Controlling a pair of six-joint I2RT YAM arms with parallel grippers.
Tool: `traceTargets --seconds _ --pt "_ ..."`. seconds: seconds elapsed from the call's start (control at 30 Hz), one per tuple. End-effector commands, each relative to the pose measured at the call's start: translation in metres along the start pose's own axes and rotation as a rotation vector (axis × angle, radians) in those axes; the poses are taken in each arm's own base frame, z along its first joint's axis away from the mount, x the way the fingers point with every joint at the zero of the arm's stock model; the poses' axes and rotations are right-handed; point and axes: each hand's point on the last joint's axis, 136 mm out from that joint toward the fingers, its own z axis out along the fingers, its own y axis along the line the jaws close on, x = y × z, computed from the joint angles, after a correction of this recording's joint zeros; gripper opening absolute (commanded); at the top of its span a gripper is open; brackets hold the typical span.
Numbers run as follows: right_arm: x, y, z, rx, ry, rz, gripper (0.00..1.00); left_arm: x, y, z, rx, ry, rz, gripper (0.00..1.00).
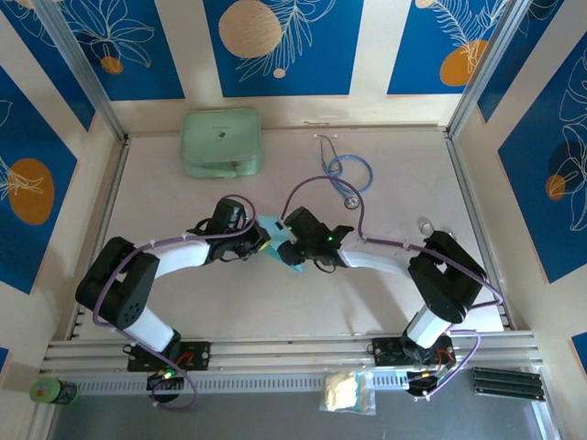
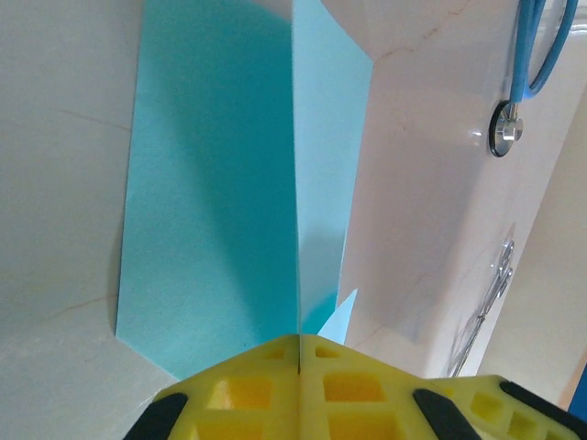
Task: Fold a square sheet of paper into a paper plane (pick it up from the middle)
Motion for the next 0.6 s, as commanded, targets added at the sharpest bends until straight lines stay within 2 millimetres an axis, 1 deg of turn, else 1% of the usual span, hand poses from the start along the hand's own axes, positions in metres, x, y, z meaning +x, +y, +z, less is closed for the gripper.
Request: traceTargets --seconds 0.0,0.13,0.37,0.47,0.57 --pt "-0.006 -0.002 0.009 0.069 -0.027 -0.092 0.43 -0.002 -0.012 -0.005 0.013 -0.004 -0.013 0.06" --pt "-0.001 0.002 0.016 0.074 -0.015 -0.115 0.43 -0.002 -0.013 -0.005 0.018 -0.004 -0.025 0.06" --pt "0.007 0.003 0.022 0.062 0.0 -0.114 0.43 -0.002 -0.015 -0.002 0.034 0.005 -0.054 0.08" --pt "0.006 0.008 0.018 0.035 -0.007 -0.111 0.45 0.0 -0.012 0.0 0.028 0.01 -0.063 0.08" --pt "0.0 0.005 0.007 0.045 -0.024 -0.084 0.45 0.0 -0.011 0.001 0.028 0.012 -0.065 0.08"
